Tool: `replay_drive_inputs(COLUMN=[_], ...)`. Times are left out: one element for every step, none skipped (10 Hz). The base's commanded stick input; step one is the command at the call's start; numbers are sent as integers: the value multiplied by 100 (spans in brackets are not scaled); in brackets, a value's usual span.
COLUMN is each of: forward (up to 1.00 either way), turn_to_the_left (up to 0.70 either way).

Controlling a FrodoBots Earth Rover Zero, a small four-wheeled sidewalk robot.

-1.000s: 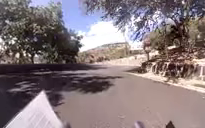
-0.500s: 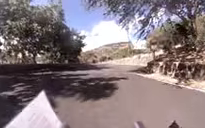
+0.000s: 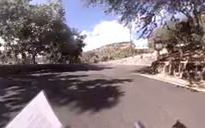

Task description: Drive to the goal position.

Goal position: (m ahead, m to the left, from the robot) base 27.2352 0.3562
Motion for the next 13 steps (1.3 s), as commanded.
replay_drive_inputs(forward=[70,70,70,70,70,70,70,70,70,70,70,70,70], turn_to_the_left=[0,0,0,0,0,-1,-13,-29,-35,-35,-35,-35,-35])
